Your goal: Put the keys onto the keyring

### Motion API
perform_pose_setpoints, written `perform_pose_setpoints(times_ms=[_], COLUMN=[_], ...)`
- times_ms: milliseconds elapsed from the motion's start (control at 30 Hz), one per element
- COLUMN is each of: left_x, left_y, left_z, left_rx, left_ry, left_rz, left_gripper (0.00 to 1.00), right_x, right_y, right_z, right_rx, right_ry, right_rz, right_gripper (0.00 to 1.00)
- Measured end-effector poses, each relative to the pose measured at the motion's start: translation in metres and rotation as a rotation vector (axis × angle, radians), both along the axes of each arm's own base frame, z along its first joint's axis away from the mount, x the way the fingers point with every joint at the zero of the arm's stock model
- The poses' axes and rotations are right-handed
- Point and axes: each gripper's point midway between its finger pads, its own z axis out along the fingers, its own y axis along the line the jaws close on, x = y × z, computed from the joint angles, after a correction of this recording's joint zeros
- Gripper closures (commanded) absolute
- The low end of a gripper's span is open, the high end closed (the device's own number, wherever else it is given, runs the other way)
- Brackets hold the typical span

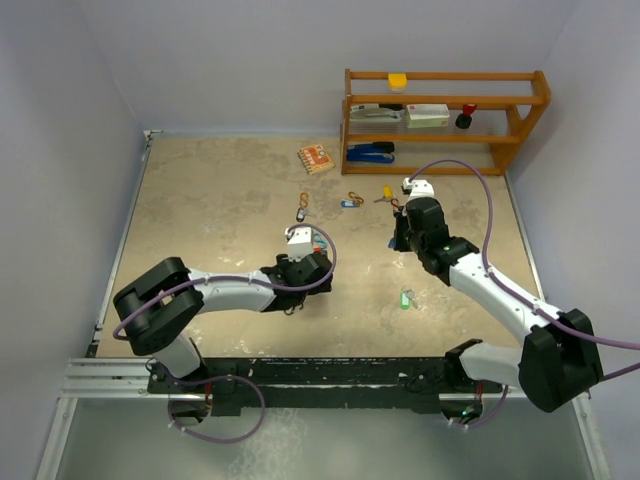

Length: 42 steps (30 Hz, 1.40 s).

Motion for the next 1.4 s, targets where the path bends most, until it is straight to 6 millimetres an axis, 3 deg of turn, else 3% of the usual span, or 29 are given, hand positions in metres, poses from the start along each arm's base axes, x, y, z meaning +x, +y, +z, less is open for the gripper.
perform_pose_setpoints(times_ms=[600, 1400], left_x=[0.010, 0.001], left_y=[-0.022, -0.010], left_z=[0.002, -0.003], left_rx=[-0.044, 0.047], left_ry=[-0.012, -0.012], left_rz=[-0.018, -0.012], left_gripper=[0.31, 0.41], right_x=[0.000, -0.003], right_y=[0.000, -0.002], right_z=[0.000, -0.006], right_rx=[-0.001, -0.007], right_ry=[0.000, 0.014], right_rz=[0.000, 0.000], right_gripper=[1.00, 1.00])
